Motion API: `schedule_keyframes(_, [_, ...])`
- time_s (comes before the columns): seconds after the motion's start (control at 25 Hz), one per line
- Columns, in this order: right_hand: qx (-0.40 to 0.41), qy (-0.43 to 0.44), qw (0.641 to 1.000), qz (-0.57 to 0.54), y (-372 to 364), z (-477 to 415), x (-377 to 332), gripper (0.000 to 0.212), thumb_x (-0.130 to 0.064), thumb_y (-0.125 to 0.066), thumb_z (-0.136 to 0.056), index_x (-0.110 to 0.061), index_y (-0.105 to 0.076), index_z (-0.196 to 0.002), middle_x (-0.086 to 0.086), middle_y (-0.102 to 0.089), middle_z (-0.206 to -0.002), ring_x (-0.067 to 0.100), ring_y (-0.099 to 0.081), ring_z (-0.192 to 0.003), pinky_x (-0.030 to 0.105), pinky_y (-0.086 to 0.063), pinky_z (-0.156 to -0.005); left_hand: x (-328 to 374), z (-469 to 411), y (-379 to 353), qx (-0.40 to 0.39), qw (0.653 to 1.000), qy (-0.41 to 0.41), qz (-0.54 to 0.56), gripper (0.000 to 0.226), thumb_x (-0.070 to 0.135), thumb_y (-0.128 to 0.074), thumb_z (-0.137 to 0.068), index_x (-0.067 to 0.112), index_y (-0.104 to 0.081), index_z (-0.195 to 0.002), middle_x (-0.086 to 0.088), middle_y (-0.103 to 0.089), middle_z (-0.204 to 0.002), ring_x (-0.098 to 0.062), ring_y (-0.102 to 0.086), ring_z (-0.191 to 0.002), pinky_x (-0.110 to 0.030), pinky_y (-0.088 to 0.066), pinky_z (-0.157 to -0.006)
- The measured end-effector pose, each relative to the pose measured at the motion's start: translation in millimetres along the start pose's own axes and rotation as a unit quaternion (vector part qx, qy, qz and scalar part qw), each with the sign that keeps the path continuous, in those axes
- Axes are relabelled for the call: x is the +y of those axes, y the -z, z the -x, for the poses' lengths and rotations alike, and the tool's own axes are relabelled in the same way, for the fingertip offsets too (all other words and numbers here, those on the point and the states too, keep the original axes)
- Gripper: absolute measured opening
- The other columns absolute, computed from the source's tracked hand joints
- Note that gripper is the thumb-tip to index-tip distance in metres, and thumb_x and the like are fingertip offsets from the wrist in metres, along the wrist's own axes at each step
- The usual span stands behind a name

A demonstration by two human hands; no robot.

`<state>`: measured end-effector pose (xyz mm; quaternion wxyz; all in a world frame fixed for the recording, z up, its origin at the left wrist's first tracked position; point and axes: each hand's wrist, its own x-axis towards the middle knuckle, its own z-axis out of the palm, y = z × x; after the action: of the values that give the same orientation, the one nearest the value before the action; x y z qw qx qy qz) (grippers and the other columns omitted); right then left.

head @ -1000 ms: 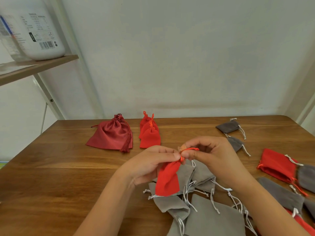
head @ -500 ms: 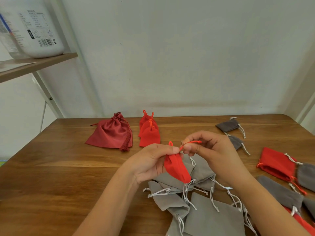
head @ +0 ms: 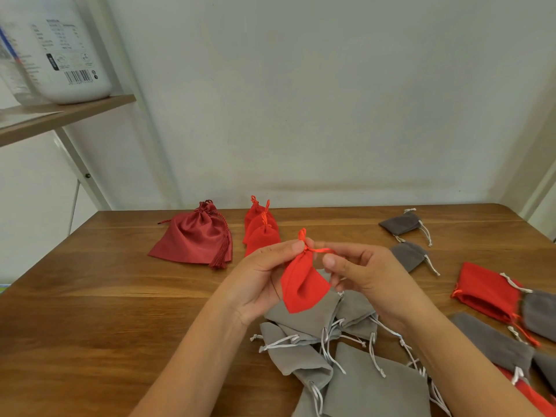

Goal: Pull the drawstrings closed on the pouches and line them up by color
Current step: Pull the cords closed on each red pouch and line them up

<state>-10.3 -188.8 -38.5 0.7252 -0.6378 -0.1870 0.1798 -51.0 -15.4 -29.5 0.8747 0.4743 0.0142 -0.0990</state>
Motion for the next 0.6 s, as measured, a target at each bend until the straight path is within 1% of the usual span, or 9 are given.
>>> schedule_keyframes(0.04, [-0.006,-0.025,1.0,-0.001,-0.8,0.4,0.9,0.039,-0.031,-0.069,-0.068,-0.014,-0.072,-0.102,0.002,-0.068,-0.072,0.012,-0.059,-0.062,0.018,-0.05,-0.057,0.0,-0.3,-2.7,0.02,0.999,-0.017,-0.024,0.012,0.016,-0.076,-0.062,0.01,-0.076,-0.071,-0.005,-0.068,-0.064,-0.008,-0.062,-0.051,-0.019,-0.051,-0.05])
schedule_keyframes(0.08, [-0.016,-0.041,0.999,-0.004,-1.9,0.5,1.4,0.04,-0.035,-0.067,-0.068,-0.015,-0.073,-0.102,0.005,-0.07,-0.077,0.012,-0.062,-0.065,0.018,-0.052,-0.059,-0.8,-0.8,-4.4,0.036,0.997,-0.032,-0.058,0.011,0.015,-0.069,-0.067,0.009,-0.076,-0.073,-0.004,-0.068,-0.064,-0.008,-0.062,-0.052,-0.018,-0.051,-0.051])
schedule_keyframes(0.16, [-0.027,-0.031,0.999,-0.001,-1.4,0.2,0.9,0.036,-0.033,-0.064,-0.074,-0.017,-0.072,-0.105,0.007,-0.072,-0.084,0.011,-0.064,-0.07,0.019,-0.053,-0.063,-3.6,-2.1,-4.3,0.051,0.989,-0.055,-0.124,0.017,0.014,-0.063,-0.074,0.006,-0.076,-0.083,-0.007,-0.07,-0.073,-0.011,-0.066,-0.063,-0.019,-0.052,-0.058])
schedule_keyframes(0.2, [-0.03,-0.018,0.999,0.009,1.0,0.1,-0.2,0.032,-0.028,-0.063,-0.076,-0.017,-0.073,-0.105,0.006,-0.071,-0.08,0.011,-0.062,-0.067,0.019,-0.052,-0.062,-4.5,-1.8,-4.1,0.057,0.986,-0.059,-0.148,0.018,0.014,-0.063,-0.076,0.005,-0.075,-0.087,-0.006,-0.07,-0.073,-0.011,-0.066,-0.064,-0.018,-0.051,-0.058])
schedule_keyframes(0.24, [-0.036,-0.009,0.999,0.037,4.9,0.1,-2.4,0.028,-0.024,-0.063,-0.078,-0.018,-0.073,-0.103,0.004,-0.068,-0.072,0.01,-0.059,-0.062,0.018,-0.049,-0.059,-5.3,-1.6,-3.3,0.063,0.982,-0.06,-0.168,0.016,0.013,-0.062,-0.078,0.005,-0.074,-0.086,-0.003,-0.069,-0.069,-0.008,-0.063,-0.059,-0.017,-0.049,-0.055])
schedule_keyframes(0.32, [-0.057,-0.005,0.988,0.143,15.6,1.2,-8.1,0.02,-0.016,-0.065,-0.082,-0.021,-0.075,-0.099,-0.002,-0.062,-0.06,0.006,-0.052,-0.055,0.016,-0.045,-0.054,-6.3,-0.8,-3.8,0.061,0.977,-0.053,-0.199,0.012,0.013,-0.061,-0.081,0.006,-0.071,-0.08,0.003,-0.061,-0.057,-0.004,-0.053,-0.049,-0.014,-0.043,-0.05])
schedule_keyframes(0.4, [-0.057,-0.006,0.966,0.253,26.4,2.6,-13.3,0.016,-0.013,-0.067,-0.083,-0.023,-0.076,-0.091,-0.006,-0.062,-0.057,0.003,-0.052,-0.053,0.015,-0.044,-0.053,-6.0,0.4,-5.9,0.041,0.973,-0.043,-0.223,0.015,0.014,-0.059,-0.083,0.005,-0.068,-0.076,0.004,-0.059,-0.055,-0.003,-0.049,-0.048,-0.012,-0.04,-0.051])
schedule_keyframes(0.52, [-0.01,0.068,0.937,0.343,28.9,4.2,-16.7,0.007,-0.02,-0.072,-0.08,-0.026,-0.075,-0.081,-0.011,-0.066,-0.065,0.0,-0.055,-0.059,0.013,-0.044,-0.057,-6.9,1.5,-5.6,0.013,0.966,-0.006,-0.259,0.023,0.012,-0.054,-0.092,0.01,-0.066,-0.072,0.002,-0.056,-0.06,-0.003,-0.046,-0.051,-0.016,-0.035,-0.054])
schedule_keyframes(0.6, [-0.001,0.146,0.934,0.326,23.6,4.4,-15.3,0.004,-0.026,-0.071,-0.077,-0.027,-0.073,-0.08,-0.014,-0.068,-0.081,0.004,-0.06,-0.073,0.014,-0.044,-0.064,-7.0,3.0,-4.8,-0.017,0.958,0.02,-0.287,0.025,0.015,-0.053,-0.094,0.014,-0.063,-0.072,0.0,-0.055,-0.069,-0.004,-0.044,-0.054,-0.02,-0.033,-0.057])
